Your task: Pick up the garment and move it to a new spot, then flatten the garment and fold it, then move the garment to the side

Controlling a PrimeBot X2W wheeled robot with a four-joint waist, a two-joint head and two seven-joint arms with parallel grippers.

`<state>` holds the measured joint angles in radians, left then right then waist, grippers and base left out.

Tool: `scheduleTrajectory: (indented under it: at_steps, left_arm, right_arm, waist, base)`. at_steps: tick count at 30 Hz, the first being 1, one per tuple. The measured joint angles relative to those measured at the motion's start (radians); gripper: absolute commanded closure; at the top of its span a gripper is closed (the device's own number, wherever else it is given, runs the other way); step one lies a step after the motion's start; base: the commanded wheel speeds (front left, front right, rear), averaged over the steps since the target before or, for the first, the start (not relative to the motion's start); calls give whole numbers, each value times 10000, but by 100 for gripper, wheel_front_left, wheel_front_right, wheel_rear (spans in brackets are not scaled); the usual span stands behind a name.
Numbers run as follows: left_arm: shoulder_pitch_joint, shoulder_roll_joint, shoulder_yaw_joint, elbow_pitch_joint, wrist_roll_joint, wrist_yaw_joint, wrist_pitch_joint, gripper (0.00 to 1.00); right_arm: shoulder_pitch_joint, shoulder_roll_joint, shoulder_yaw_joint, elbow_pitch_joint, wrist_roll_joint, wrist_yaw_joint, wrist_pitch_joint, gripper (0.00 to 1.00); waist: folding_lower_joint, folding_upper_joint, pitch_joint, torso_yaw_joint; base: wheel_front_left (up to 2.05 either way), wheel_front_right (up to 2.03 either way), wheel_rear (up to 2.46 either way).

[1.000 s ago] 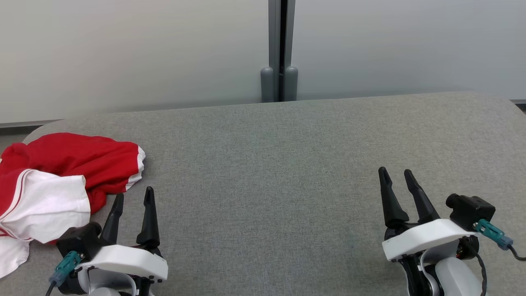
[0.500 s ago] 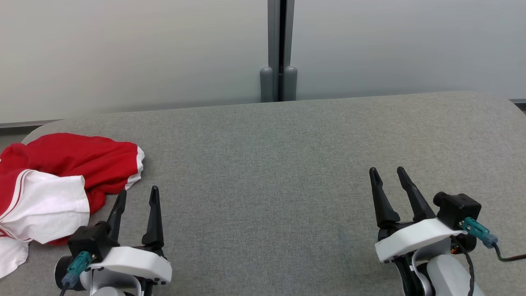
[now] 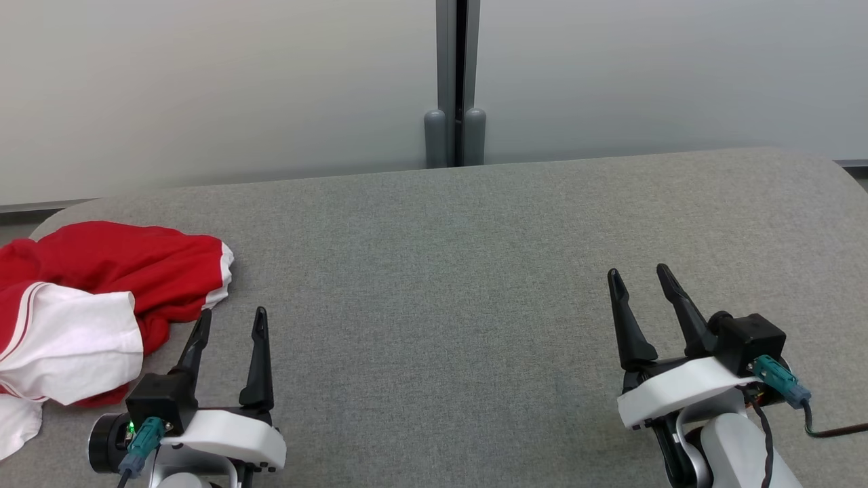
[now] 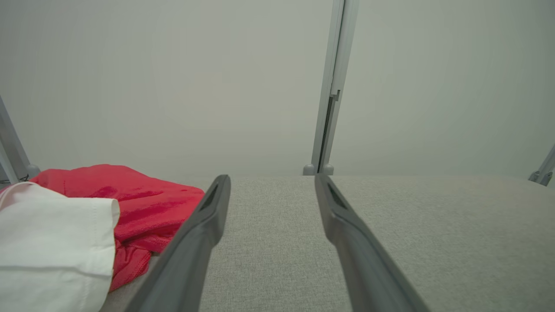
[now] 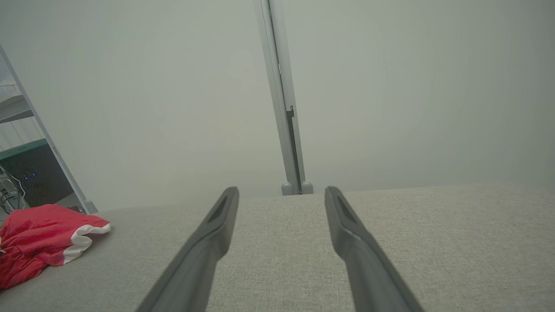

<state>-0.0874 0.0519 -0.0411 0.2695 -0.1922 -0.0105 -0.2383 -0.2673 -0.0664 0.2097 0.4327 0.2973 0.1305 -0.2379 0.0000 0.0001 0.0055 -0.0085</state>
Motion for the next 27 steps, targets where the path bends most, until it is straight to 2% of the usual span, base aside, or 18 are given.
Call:
scheduleTrajectory:
  at_steps: [13, 27]
  left_arm:
    - [1, 0, 119, -25, 533, 6, -261, 0]
    - [1, -10, 230, -15, 472, -59, -261, 0]
  right_arm:
    - [-51, 63, -50, 0, -930, 2, -236, 0]
    - [-51, 100, -79, 86, -786, 2, -259, 0]
  waist:
    - [0, 0, -28, -14]
    - [0, 0, -54, -23]
  base:
    - [0, 0, 0]
    - [0, 0, 0]
